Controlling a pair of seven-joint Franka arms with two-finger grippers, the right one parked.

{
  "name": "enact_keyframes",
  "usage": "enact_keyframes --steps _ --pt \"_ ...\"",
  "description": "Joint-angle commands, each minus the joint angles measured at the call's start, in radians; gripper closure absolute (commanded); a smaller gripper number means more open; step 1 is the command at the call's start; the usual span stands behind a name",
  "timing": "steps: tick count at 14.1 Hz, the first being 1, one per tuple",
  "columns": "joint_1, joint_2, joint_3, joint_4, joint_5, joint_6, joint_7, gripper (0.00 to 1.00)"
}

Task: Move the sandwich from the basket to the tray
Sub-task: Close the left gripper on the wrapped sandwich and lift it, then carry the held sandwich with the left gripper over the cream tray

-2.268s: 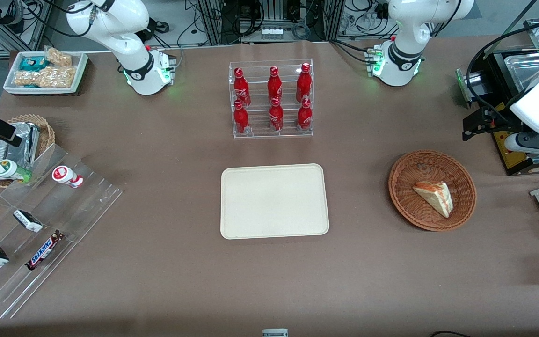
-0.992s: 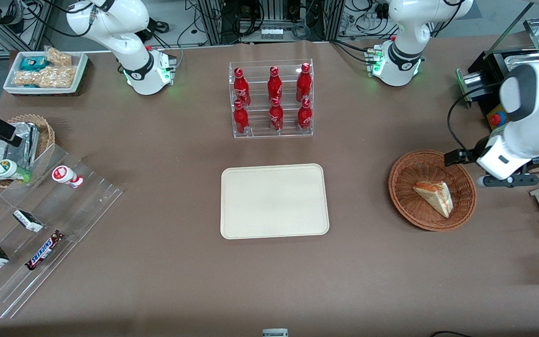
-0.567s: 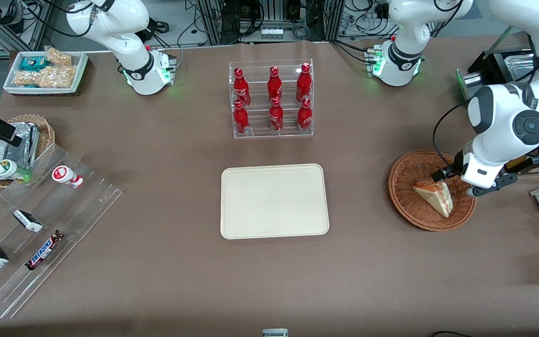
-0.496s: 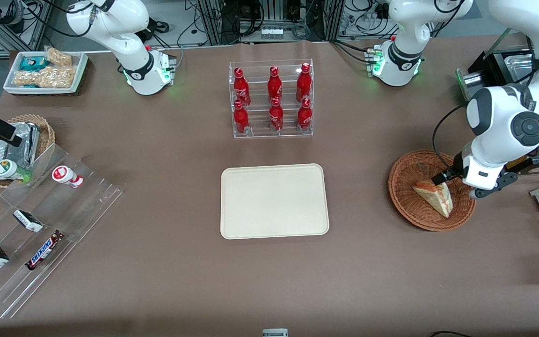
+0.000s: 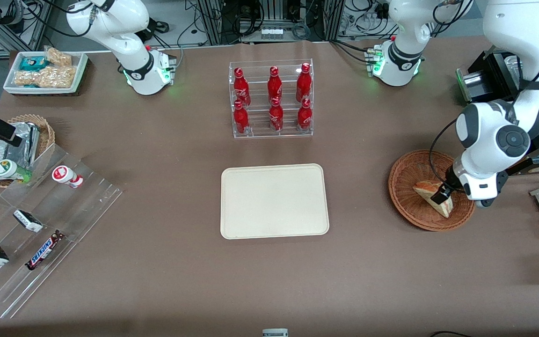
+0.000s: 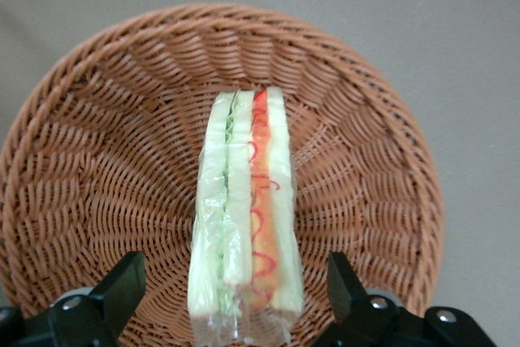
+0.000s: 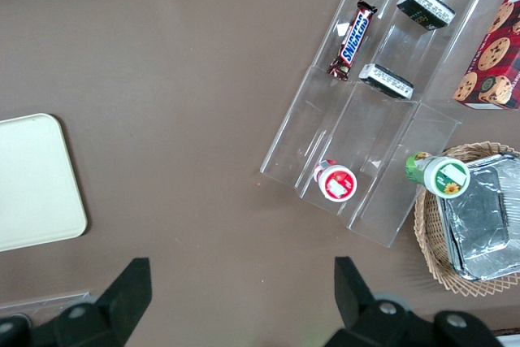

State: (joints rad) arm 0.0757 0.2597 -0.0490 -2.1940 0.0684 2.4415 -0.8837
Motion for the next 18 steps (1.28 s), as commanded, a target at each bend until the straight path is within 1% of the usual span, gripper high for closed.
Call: enact_keyframes --steps 1,2,3,4,6,8,11,13,17,18 --pt "0.002 0.024 -0.003 0.019 -0.002 0.007 -0.038 0.58" --pt "0.001 0.029 -0.003 0.026 -0.002 0.007 -0.079 0.83" --pt "-0.002 0.032 -0.003 0.046 -0.001 -0.002 -0.133 0.92" --pt "-0.007 0.036 -0.005 0.078 -0.001 -0.007 -0.168 0.97" --pt "-0.020 0.036 -0.012 0.129 -0.001 -0.071 -0.176 0.98" --pt "-0.083 0.041 -0.020 0.209 -0.001 -0.201 -0.163 0.98" --pt "-0.206 0.075 -0.026 0.324 -0.002 -0.326 -0.161 0.98" --pt "-0.319 0.124 -0.032 0.414 -0.006 -0.355 -0.178 0.97" --pt "-0.488 0.243 -0.035 0.581 -0.079 -0.378 -0.198 0.95" --pt "-0.534 0.280 -0.034 0.617 -0.082 -0.375 -0.198 0.94"
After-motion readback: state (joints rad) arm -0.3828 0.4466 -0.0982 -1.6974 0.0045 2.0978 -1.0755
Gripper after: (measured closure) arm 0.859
